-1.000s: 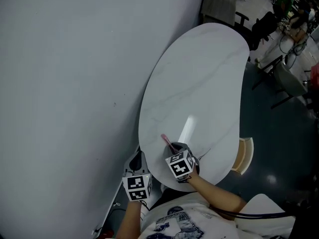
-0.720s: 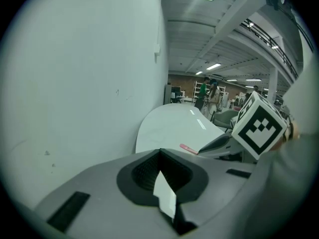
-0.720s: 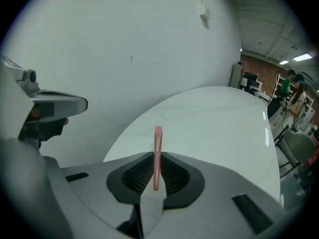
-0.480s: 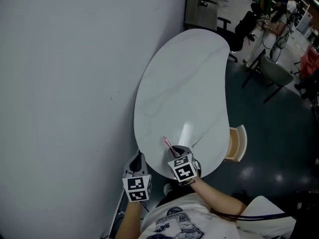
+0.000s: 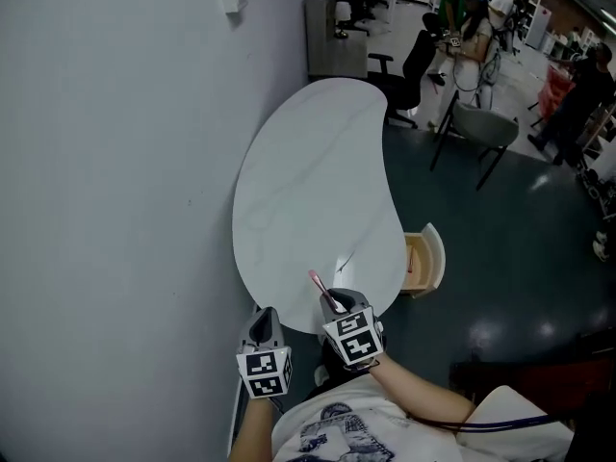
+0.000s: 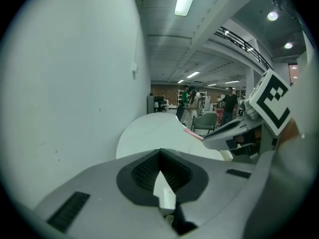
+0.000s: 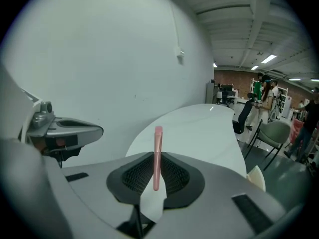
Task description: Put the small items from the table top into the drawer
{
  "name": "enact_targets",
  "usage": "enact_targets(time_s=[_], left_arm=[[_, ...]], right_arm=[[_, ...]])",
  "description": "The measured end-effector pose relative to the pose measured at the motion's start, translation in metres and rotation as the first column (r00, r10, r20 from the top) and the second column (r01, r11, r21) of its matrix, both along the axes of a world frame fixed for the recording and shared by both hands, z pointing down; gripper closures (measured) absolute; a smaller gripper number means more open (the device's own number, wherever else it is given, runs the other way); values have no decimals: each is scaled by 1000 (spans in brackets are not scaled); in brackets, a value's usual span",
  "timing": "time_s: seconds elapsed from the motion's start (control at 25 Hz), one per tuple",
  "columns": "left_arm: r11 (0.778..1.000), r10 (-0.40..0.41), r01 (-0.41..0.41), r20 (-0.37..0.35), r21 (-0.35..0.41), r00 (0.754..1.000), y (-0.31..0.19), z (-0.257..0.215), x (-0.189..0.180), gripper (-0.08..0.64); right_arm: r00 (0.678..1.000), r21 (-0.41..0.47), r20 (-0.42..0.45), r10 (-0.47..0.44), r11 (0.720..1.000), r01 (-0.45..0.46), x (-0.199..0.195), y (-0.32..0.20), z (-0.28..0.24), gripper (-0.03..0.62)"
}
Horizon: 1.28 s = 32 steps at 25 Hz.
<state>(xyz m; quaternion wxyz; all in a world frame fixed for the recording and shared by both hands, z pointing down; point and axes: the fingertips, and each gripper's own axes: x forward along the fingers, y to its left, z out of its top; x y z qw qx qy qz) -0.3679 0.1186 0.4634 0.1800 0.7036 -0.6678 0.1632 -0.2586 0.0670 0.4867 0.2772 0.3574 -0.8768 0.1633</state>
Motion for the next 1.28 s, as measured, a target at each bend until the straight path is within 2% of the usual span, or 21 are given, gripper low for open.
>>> enact_targets(time_s=[0.28, 0.44, 0.68, 0.88, 1.08, 1.28], left_arm=[[991, 128, -128, -1, 29, 992, 4, -2, 67, 535], [984, 173, -173, 4, 37, 985, 2, -7, 101, 535], [977, 206, -206, 7, 50, 979, -11, -21, 166, 535], [974, 217, -217, 12, 63, 976, -20, -34, 236, 535], [968, 239, -240, 29, 67, 971, -24, -34, 311, 535], [969, 238, -240, 38, 61, 970, -29, -27, 366, 535]], right_arm=[[993, 32, 17, 113, 993, -114, 63, 23, -6, 532], [987, 32, 25, 159, 987, -160, 98, 27, -10, 532], [982, 70, 42, 183, 980, -185, 164, 18, -28, 532], [982, 83, 51, 183, 979, -187, 233, 12, -42, 532], [979, 88, 68, 191, 977, -197, 304, 13, -42, 532], [976, 79, 86, 198, 976, -205, 363, 11, -33, 532]])
